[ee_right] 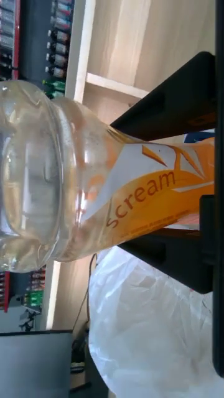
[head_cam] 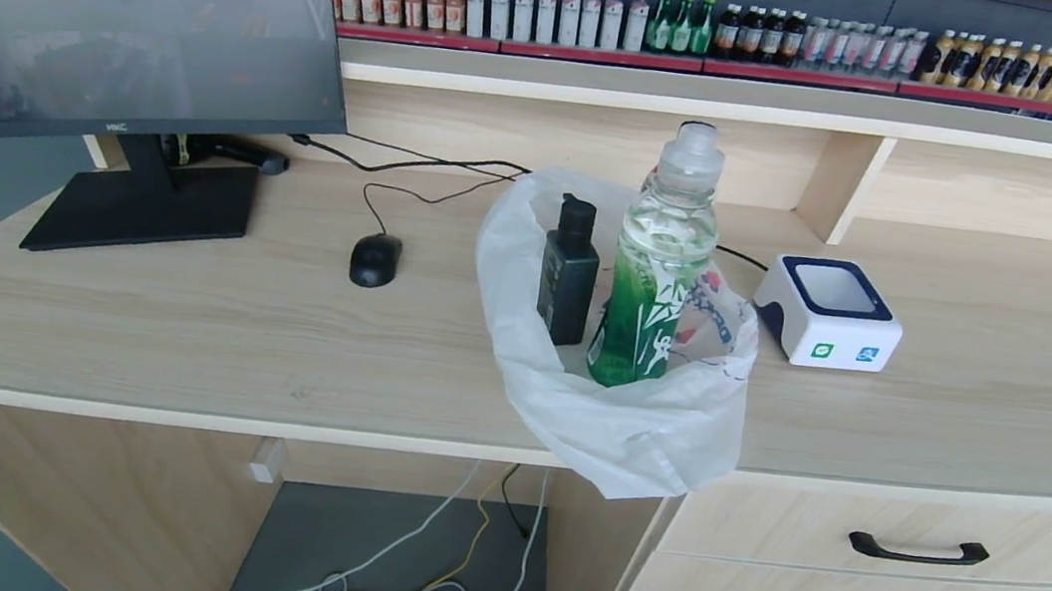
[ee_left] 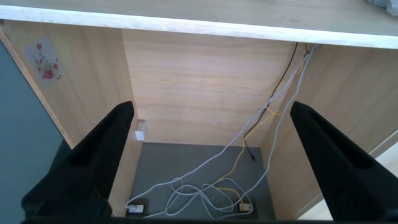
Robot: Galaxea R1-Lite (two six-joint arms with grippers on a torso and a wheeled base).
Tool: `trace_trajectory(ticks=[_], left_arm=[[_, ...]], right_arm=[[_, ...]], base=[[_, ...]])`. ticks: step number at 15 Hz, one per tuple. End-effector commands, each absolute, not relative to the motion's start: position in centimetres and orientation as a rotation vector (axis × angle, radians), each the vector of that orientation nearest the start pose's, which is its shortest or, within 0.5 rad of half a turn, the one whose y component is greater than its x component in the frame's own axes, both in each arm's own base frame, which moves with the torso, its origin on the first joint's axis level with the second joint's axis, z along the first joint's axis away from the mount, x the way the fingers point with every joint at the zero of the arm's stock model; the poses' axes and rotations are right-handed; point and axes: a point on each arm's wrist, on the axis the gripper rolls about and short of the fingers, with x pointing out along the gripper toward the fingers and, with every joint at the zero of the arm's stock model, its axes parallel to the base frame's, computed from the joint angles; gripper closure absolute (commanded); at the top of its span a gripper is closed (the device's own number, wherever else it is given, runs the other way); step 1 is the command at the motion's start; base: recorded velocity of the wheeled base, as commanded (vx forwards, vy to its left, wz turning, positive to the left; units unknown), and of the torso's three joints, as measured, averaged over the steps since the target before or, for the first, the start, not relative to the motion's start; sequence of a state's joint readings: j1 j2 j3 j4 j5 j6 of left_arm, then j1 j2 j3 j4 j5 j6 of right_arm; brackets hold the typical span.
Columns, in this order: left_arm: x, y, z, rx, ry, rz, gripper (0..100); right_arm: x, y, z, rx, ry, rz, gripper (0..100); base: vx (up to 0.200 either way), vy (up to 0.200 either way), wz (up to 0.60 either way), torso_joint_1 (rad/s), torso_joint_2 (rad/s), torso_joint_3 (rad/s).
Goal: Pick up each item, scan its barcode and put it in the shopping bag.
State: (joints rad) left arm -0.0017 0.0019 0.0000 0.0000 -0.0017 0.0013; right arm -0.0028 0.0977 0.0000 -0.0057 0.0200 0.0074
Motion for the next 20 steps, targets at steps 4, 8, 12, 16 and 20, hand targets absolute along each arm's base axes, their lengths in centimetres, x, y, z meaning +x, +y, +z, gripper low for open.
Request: trace_trajectory(ticks=[4, 8, 12, 16, 20], left_arm=[[-2.27, 0.0, 7.55, 0.0, 0.002, -0.003, 0], [-2.27, 0.0, 7.55, 0.002, 0.002, -0.003, 0], [-2.27, 0.0, 7.55, 0.0, 0.002, -0.003, 0], [-2.27, 0.0, 7.54, -0.002, 0.003, -0.003, 0], [-2.27, 0.0, 7.55, -0.002, 0.002, -0.003, 0]], right_arm=[[-2.28, 0.03, 7.61, 0.023, -0.006, 0.028, 0], [-2.28, 0.03, 7.61, 0.025, -0.006, 0.028, 0], [-2.28, 0.03, 7.61, 0.025, -0.006, 0.028, 0], [-2.28, 0.03, 7.61, 0.023, -0.006, 0.028, 0], [-2.28, 0.03, 7.6, 0.025, -0.004, 0.028, 0]], base=[[-0.2, 0.0, 0.0, 0.01, 0.0, -0.002], [0.0, -0.05, 0.0, -0.003, 0.0, 0.001], [0.0, -0.2, 0.0, 0.011, 0.01, -0.001], [0.0, -0.2, 0.0, -0.001, 0.0, -0.001], [0.0, -0.2, 0.0, 0.005, 0.0, -0.001]])
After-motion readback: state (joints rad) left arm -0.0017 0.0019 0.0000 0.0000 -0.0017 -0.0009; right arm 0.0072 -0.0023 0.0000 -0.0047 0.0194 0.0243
